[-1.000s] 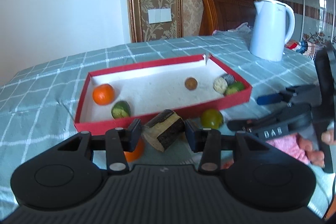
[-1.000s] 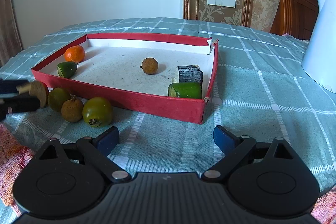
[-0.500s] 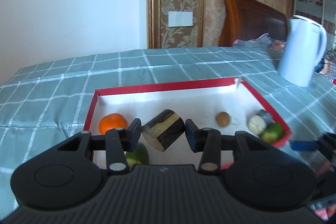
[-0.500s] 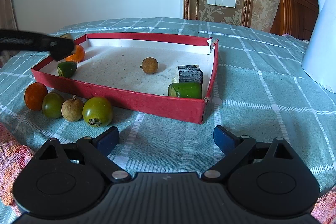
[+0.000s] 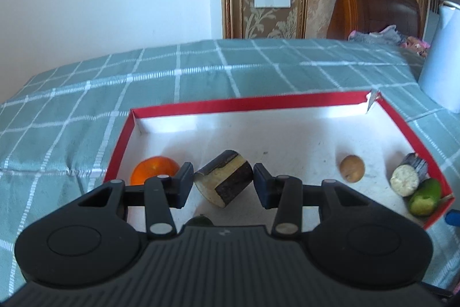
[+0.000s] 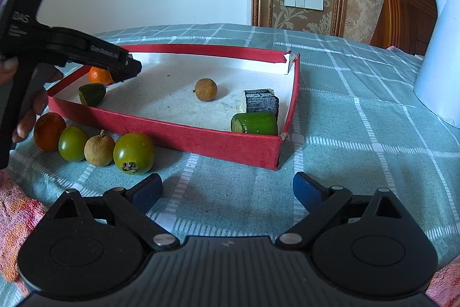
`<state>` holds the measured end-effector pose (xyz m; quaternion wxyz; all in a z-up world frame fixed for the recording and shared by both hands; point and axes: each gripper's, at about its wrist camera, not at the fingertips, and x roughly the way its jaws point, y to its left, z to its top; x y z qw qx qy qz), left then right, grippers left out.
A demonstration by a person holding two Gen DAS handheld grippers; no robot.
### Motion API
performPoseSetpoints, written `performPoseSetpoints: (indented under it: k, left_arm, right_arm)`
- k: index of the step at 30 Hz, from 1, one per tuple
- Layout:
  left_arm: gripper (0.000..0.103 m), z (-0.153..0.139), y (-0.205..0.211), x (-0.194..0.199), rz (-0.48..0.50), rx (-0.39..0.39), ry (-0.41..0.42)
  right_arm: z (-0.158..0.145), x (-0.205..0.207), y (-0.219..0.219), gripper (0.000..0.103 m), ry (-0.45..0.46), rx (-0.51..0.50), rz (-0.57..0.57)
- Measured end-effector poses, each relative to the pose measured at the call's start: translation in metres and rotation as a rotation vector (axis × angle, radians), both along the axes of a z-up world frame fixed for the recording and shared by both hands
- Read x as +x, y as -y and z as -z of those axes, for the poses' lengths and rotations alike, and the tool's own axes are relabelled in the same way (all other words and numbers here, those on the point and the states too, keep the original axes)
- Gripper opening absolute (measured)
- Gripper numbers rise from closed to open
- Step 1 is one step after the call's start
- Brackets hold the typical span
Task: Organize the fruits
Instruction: 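Carry the log piece into the red box and open the left gripper, then grasp the green tomato beside the box with the right gripper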
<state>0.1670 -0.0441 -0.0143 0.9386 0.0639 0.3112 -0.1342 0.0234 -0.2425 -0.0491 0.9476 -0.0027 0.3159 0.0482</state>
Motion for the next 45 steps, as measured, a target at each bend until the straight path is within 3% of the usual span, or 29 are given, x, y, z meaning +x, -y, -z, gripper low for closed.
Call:
performPoseSetpoints:
  k: [19,22,24,29,34,38,45]
  left_arm:
    - [0.044,0.003,0.001,0.002,-0.006,0.01,-0.01]
    - [0.049,0.004,0.002,-0.002,0.001,0.021,-0.014]
    - [0.061,0.004,0.002,-0.008,0.011,0.024,-0.007]
    - [0.079,-0.002,-0.002,-0.03,-0.008,0.046,0.048]
    - [0.08,-0.011,-0.019,-0.054,-0.035,0.012,0.072]
    - [0.089,-0.018,-0.044,-0.083,-0.063,-0.056,0.102]
    - [0.096,-0.015,-0.078,-0.126,-0.115,-0.102,0.163]
  right_arm:
    - [0.0,0.0,0.0,0.099,-0.001,-0.001,-0.001]
    - [0.0,0.001,-0.001,0.099,-0.002,-0.001,-0.003]
    - [0.0,0.001,-0.001,0.1,-0.002,-0.001,-0.003]
    - [0.0,0.001,-0.001,0.1,-0.002,-0.001,-0.003]
    - [0.0,0.001,-0.001,0.1,-0.002,0.0,-0.003]
    - [0.0,0.001,-0.001,0.1,-0.002,-0.001,-0.002]
    - [0.0,0.001,-0.001,0.1,-0.002,-0.001,-0.002]
